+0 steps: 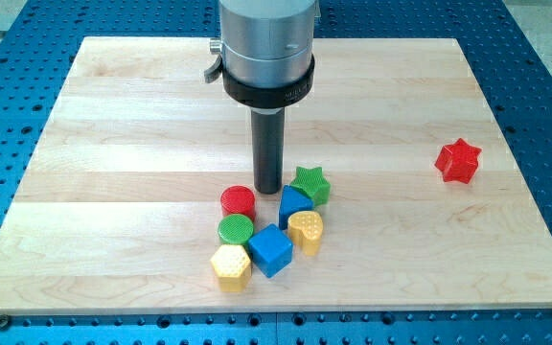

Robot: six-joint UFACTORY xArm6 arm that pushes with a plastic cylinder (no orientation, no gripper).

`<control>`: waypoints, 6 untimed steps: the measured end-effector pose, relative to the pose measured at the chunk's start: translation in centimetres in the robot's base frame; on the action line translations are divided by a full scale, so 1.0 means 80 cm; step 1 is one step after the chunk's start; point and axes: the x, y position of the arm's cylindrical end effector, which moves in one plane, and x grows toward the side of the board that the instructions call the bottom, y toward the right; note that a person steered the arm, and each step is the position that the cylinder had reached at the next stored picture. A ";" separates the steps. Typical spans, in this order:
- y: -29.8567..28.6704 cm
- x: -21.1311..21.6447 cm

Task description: Move the green star right to the triangle

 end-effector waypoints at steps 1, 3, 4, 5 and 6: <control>0.027 -0.012; 0.080 -0.066; 0.095 -0.066; 0.121 -0.009; 0.121 0.038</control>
